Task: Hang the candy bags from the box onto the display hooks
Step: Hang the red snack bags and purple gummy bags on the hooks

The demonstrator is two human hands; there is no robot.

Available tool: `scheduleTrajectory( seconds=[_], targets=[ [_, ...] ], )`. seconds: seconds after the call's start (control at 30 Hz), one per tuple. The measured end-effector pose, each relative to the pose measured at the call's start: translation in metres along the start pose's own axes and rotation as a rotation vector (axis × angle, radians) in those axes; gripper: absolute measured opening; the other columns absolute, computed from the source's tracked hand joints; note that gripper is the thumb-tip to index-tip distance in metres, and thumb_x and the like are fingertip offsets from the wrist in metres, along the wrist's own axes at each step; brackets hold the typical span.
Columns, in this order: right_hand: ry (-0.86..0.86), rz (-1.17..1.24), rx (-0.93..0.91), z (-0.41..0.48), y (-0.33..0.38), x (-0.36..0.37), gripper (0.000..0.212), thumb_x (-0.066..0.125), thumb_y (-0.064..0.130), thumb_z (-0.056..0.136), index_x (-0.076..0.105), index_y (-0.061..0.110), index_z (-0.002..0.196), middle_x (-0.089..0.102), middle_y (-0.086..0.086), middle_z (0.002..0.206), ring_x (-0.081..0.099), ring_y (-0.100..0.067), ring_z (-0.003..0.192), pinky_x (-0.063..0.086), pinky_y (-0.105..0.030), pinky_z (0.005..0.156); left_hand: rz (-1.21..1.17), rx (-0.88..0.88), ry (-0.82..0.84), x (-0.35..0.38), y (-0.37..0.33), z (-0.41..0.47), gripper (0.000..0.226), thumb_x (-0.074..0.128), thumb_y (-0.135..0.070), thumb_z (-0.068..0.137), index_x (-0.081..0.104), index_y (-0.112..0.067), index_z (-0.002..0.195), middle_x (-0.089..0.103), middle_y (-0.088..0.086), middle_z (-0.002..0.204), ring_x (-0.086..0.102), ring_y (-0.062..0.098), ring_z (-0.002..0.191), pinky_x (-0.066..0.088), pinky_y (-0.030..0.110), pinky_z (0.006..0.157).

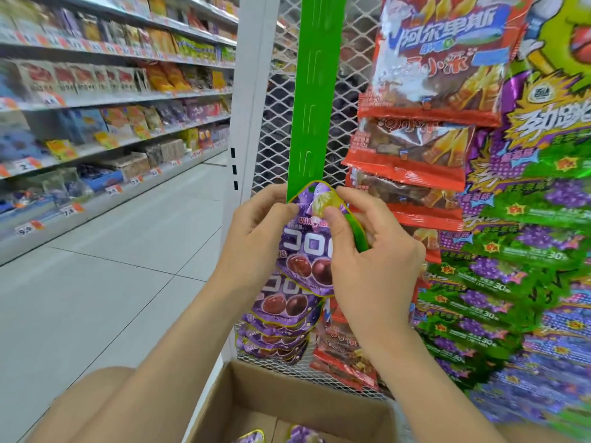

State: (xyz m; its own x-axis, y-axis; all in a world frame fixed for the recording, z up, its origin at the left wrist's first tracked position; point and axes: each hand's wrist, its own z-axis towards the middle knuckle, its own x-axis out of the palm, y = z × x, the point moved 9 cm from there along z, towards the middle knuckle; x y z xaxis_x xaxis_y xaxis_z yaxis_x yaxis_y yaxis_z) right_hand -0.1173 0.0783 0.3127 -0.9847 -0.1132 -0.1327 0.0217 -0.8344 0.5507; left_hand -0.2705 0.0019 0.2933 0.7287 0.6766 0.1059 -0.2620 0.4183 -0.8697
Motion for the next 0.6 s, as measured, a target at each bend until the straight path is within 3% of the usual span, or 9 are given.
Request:
scheduleTrajectory(
  seconds=[0.13, 0.23, 0.33, 0.4, 0.47, 0.53, 0.6],
  targets=[
    [0.041, 0.049, 0.086, 0.001, -0.008, 0.007, 0.020, 0.075, 0.032, 0.098, 0.077, 0.034, 0.118, 0.067, 0.037, 0.088, 0.072, -0.006, 0.082, 0.057, -0.052, 0.088, 0.030, 0.003, 0.030, 0.000, -0.003, -0.008, 0.029, 0.051, 0.000, 0.104, 0.074, -0.017, 0.109, 0.075, -0.007, 0.096, 0.068, 0.011, 0.092, 0.052, 0.023, 0.081],
    [0.026, 0.079, 0.094, 0.004, -0.007, 0.010, 0.020, 0.075, 0.032, 0.097, 0.078, 0.033, 0.116, 0.071, 0.033, 0.090, 0.073, -0.002, 0.082, 0.058, -0.050, 0.087, 0.015, -0.026, 0.002, -0.006, -0.002, -0.010, 0.027, 0.055, -0.007, 0.105, 0.076, -0.022, 0.105, 0.077, -0.002, 0.097, 0.071, 0.016, 0.093, 0.054, 0.033, 0.083],
    [0.019, 0.094, 0.091, 0.006, -0.004, 0.016, 0.018, 0.076, 0.030, 0.097, 0.080, 0.028, 0.115, 0.076, 0.024, 0.094, 0.073, -0.002, 0.081, 0.059, -0.048, 0.084, 0.016, -0.034, -0.037, -0.014, -0.001, -0.008, 0.019, 0.058, -0.015, 0.106, 0.077, -0.015, 0.108, 0.078, 0.011, 0.104, 0.073, 0.028, 0.098, 0.057, 0.046, 0.090],
    [0.017, 0.075, 0.090, 0.006, -0.003, 0.020, 0.017, 0.076, 0.030, 0.096, 0.080, 0.028, 0.113, 0.078, 0.021, 0.093, 0.073, -0.003, 0.078, 0.059, -0.048, 0.083, 0.016, -0.048, -0.062, -0.019, -0.001, -0.006, 0.019, 0.060, -0.019, 0.106, 0.078, -0.013, 0.106, 0.078, 0.014, 0.105, 0.074, 0.027, 0.098, 0.058, 0.044, 0.091],
    [0.018, 0.042, 0.075, 0.005, -0.001, 0.023, 0.016, 0.077, 0.029, 0.095, 0.081, 0.027, 0.110, 0.078, 0.019, 0.088, 0.072, -0.004, 0.073, 0.060, -0.038, 0.082, 0.017, -0.065, -0.086, -0.025, 0.001, -0.004, 0.019, 0.062, -0.021, 0.105, 0.079, -0.017, 0.098, 0.079, 0.010, 0.098, 0.071, 0.019, 0.091, 0.058, 0.040, 0.085],
    [0.010, -0.003, 0.050, 0.003, 0.004, 0.021, 0.016, 0.078, 0.027, 0.093, 0.082, 0.026, 0.108, 0.078, 0.020, 0.087, 0.071, -0.003, 0.079, 0.054, -0.016, 0.080, 0.018, -0.075, -0.092, -0.029, 0.003, -0.001, 0.021, 0.063, -0.023, 0.105, 0.079, -0.019, 0.093, 0.077, 0.010, 0.096, 0.068, 0.021, 0.090, 0.056, 0.048, 0.088],
    [-0.013, -0.036, 0.030, -0.002, 0.008, 0.018, 0.017, 0.079, 0.025, 0.092, 0.082, 0.025, 0.109, 0.074, 0.024, 0.087, 0.068, 0.002, 0.088, 0.049, -0.010, 0.077, 0.023, -0.064, -0.072, -0.029, 0.003, 0.001, 0.020, 0.063, -0.023, 0.105, 0.079, -0.017, 0.095, 0.077, 0.019, 0.101, 0.067, 0.025, 0.092, 0.054, 0.059, 0.096]
  ],
)
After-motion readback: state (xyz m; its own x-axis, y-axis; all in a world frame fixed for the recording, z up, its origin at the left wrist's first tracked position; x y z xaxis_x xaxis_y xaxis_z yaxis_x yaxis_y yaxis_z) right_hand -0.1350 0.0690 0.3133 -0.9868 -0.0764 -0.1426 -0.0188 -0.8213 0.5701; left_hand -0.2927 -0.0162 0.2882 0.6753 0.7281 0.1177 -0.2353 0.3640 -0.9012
